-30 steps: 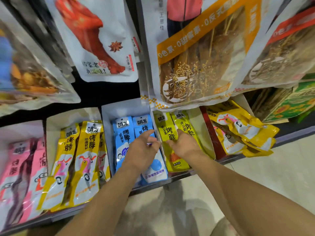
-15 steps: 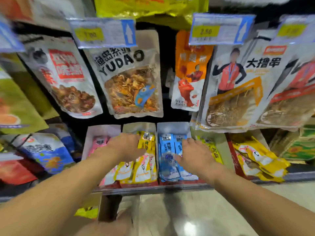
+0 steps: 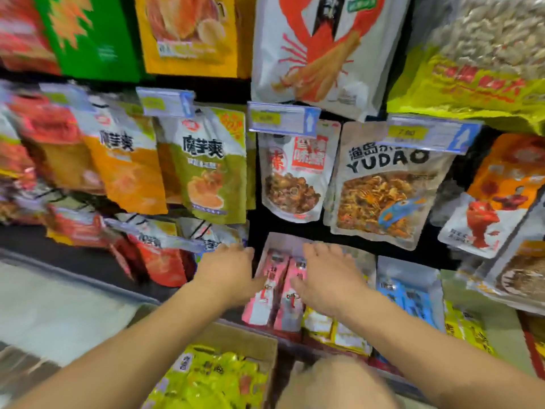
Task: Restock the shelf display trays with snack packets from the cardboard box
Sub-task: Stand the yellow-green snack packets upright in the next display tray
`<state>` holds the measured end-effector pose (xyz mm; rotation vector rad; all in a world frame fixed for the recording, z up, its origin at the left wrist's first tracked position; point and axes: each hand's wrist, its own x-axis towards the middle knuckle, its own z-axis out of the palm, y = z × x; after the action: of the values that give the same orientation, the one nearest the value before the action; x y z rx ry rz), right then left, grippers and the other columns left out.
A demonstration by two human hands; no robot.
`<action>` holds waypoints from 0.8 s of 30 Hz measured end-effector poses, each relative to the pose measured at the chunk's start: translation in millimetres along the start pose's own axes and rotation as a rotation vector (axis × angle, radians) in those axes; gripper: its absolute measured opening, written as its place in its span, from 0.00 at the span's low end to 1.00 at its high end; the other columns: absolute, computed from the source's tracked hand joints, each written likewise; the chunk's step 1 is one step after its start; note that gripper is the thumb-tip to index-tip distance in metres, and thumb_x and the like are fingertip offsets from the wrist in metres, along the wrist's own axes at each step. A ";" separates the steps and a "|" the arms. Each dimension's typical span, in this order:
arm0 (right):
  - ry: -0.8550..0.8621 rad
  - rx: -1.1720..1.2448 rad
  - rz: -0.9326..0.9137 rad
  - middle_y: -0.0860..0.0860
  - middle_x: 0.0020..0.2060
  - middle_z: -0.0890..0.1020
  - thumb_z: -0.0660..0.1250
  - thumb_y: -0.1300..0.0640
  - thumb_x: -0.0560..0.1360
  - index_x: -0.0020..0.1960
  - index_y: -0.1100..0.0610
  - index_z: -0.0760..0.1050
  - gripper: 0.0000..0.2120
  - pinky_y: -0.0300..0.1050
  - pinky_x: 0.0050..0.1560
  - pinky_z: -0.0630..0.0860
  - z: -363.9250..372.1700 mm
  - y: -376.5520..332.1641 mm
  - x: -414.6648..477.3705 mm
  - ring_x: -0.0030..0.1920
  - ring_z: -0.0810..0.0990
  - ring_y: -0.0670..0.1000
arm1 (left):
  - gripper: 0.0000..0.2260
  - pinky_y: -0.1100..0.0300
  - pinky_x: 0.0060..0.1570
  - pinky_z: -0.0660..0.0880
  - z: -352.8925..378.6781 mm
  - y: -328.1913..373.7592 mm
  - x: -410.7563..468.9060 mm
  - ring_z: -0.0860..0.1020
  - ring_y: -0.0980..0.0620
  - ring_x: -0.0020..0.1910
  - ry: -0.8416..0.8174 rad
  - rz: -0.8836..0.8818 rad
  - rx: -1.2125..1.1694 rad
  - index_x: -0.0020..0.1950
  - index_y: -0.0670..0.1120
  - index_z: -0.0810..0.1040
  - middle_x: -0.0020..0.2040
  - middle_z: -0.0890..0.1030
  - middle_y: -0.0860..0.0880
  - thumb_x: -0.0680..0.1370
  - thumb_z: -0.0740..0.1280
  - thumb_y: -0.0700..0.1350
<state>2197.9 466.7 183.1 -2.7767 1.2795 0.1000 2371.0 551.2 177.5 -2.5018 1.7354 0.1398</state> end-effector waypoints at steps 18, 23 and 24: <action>-0.203 -0.055 -0.303 0.58 0.67 0.72 0.61 0.40 0.79 0.71 0.58 0.64 0.28 0.58 0.63 0.69 118.8 -172.6 43.4 0.67 0.70 0.61 | 0.26 0.48 0.62 0.71 139.5 -150.7 -54.9 0.72 0.41 0.66 -0.204 -0.460 -0.250 0.66 0.47 0.73 0.65 0.76 0.45 0.76 0.60 0.64; -0.317 -0.045 -0.286 0.57 0.67 0.72 0.61 0.42 0.79 0.73 0.58 0.62 0.29 0.57 0.63 0.70 175.1 -179.7 46.9 0.67 0.70 0.61 | 0.29 0.47 0.63 0.71 196.6 -157.5 -62.8 0.70 0.40 0.67 -0.340 -0.531 -0.363 0.70 0.47 0.69 0.67 0.74 0.44 0.77 0.60 0.65; -0.344 -0.044 -0.282 0.57 0.67 0.72 0.61 0.42 0.79 0.73 0.58 0.62 0.29 0.57 0.64 0.70 186.5 -180.4 47.9 0.67 0.71 0.61 | 0.30 0.47 0.63 0.71 209.7 -158.0 -63.1 0.70 0.40 0.68 -0.365 -0.549 -0.389 0.71 0.46 0.68 0.68 0.74 0.44 0.77 0.60 0.65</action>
<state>2361.6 566.3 1.7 -2.7796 0.8085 0.5628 2492.4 692.0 -18.4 -2.8676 0.9129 0.8909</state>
